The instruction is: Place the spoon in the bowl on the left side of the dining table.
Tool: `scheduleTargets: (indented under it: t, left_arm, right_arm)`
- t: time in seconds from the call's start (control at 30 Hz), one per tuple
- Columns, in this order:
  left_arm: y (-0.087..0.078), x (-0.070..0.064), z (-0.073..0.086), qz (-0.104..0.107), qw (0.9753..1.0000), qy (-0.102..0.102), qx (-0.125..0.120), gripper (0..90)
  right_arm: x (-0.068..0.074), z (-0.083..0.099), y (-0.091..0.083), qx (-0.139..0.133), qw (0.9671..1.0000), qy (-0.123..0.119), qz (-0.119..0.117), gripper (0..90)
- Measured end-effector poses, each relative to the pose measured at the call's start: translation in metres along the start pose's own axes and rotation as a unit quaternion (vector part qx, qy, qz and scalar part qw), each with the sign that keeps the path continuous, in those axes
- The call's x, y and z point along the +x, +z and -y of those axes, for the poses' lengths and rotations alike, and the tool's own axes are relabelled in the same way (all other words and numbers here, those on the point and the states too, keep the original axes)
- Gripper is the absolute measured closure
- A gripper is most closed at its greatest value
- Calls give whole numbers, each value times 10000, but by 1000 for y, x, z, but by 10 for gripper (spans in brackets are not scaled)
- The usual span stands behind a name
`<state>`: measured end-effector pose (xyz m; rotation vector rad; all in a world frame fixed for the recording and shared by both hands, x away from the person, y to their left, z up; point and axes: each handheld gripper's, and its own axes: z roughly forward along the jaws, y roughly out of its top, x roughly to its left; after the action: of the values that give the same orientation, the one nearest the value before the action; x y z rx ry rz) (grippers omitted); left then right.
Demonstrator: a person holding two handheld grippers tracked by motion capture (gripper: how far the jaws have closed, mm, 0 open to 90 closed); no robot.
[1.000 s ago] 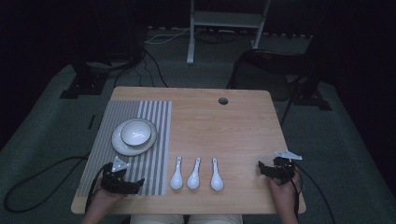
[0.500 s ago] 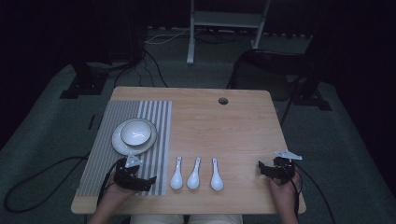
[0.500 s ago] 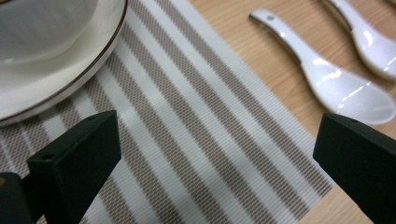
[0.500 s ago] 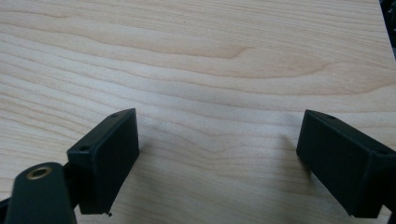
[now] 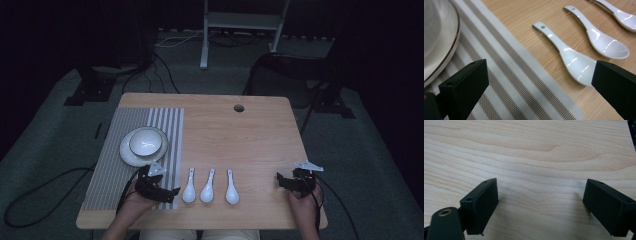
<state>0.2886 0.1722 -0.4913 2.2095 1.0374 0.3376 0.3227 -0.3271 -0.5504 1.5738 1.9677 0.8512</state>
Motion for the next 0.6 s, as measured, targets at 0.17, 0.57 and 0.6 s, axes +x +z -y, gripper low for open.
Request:
scheduleTargets:
  t: [0.17,0.57,0.6]
  left_arm:
    - [7,-6,-11,106,9999,96,28,10]
    - [26,-20,-29,352,9990,237,163,10]
    - [29,-22,-31,378,9989,230,180,10]
  right_arm:
    - [0,0,0,0,10000,0,0,123]
    - [0,0,0,-2,10000,-3,-1,123]
    - [0,0,0,-4,10000,-8,-1,123]
